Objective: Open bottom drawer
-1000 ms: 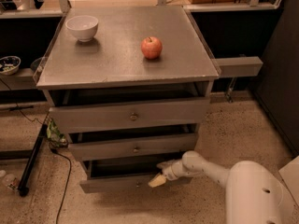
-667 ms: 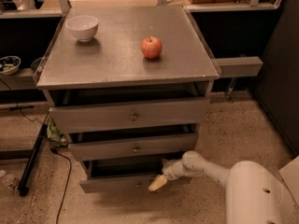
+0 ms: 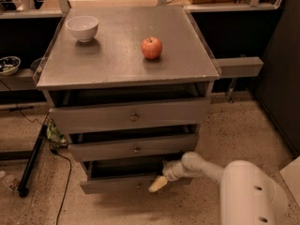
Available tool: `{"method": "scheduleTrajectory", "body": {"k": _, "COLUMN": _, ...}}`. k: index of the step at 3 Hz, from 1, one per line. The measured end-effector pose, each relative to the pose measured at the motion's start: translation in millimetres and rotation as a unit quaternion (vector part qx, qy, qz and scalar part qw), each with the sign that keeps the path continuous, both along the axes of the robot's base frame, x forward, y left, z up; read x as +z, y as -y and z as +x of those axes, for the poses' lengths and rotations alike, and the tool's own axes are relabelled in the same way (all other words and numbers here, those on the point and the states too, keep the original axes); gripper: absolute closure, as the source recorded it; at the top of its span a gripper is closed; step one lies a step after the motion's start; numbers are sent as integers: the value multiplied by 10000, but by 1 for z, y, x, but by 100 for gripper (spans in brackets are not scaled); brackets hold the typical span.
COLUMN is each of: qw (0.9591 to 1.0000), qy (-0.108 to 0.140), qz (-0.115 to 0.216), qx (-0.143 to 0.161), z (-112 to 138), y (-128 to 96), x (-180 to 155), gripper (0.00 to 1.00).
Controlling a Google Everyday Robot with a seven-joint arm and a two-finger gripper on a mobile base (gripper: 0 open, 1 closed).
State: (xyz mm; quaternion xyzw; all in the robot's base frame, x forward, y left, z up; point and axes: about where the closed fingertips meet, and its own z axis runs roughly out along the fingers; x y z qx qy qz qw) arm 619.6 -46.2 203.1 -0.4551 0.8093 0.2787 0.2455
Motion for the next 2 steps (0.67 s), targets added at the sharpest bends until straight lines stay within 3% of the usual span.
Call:
{"method": "scheduleTrajectory", "body": {"k": 1, "qw": 9996, "qy": -293, "qz": 17, "qx": -43, "z": -4, "y": -2, "x": -19, "gripper": 0}}
{"method": "scheduleTrajectory", "body": {"k": 2, "qw": 9995, "qy": -316, "qz": 19, "qx": -47, "z": -4, "y": -2, "x": -21, "gripper": 0}}
